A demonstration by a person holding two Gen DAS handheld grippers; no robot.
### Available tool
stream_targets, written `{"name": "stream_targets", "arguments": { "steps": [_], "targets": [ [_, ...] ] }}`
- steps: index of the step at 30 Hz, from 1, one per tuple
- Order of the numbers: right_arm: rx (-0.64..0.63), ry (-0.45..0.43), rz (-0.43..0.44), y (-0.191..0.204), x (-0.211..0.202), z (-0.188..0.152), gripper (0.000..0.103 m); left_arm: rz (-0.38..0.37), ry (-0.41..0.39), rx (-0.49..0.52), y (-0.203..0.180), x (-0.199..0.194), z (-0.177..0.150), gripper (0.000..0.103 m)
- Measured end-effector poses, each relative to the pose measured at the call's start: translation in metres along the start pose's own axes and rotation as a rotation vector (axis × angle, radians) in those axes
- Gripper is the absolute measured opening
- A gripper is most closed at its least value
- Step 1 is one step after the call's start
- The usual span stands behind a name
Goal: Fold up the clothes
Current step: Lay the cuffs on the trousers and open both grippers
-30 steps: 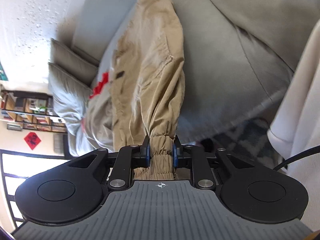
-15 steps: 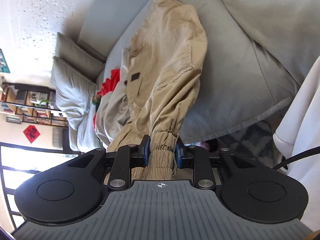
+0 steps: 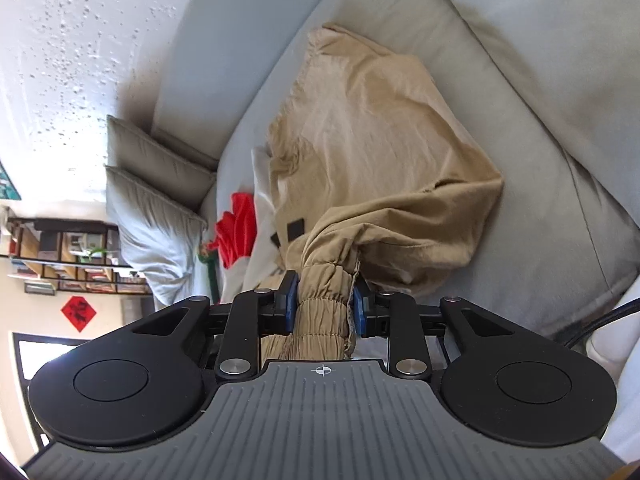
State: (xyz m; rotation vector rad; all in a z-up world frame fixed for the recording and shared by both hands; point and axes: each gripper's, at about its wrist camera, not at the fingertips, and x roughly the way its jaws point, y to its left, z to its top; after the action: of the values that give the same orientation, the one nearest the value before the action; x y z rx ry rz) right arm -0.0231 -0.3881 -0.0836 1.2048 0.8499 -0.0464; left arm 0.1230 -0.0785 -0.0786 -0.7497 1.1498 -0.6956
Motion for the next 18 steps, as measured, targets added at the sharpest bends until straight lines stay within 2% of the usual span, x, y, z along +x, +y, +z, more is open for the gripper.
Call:
{"name": "stream_targets", "arguments": {
  "steps": [1,2,3,5,6,7,9,11,14,18],
  "targets": [
    [-0.027,-0.025,-0.002,0.007,0.006,0.008,0.044,0.053,-0.036,0.008,-0.003,0.003,0.010,0.058],
    [-0.062,-0.055,-0.003,0.015,0.012,0.017,0.057,0.111,-0.092,0.019,-0.008,0.001,0.016,0.065],
    [-0.097,-0.085,-0.004,0.023,0.018,0.026,0.061,0.162,-0.166,0.038,-0.014,-0.007,0.019,0.071],
    [-0.139,-0.157,-0.013,0.036,0.013,0.035,0.077,0.140,-0.258,0.132,-0.021,-0.024,0.017,0.080],
    [-0.168,-0.190,-0.018,0.039,0.006,0.035,0.080,0.127,-0.303,0.180,-0.024,-0.032,0.016,0.087],
    [-0.209,-0.219,-0.022,0.041,-0.001,0.033,0.085,0.145,-0.333,0.233,-0.024,-0.036,0.011,0.087],
    [-0.291,-0.277,-0.032,0.043,-0.016,0.028,0.088,0.186,-0.392,0.340,-0.024,-0.044,0.001,0.087],
    [-0.340,-0.282,-0.078,0.036,-0.022,0.024,0.088,0.248,-0.388,0.414,-0.017,-0.043,-0.012,0.086],
    [-0.365,-0.240,-0.162,0.014,-0.019,0.015,0.088,0.294,-0.319,0.460,-0.004,-0.030,-0.030,0.080],
    [-0.356,-0.199,-0.220,-0.012,-0.010,0.001,0.087,0.274,-0.241,0.459,0.007,-0.016,-0.048,0.069]
  ]
}}
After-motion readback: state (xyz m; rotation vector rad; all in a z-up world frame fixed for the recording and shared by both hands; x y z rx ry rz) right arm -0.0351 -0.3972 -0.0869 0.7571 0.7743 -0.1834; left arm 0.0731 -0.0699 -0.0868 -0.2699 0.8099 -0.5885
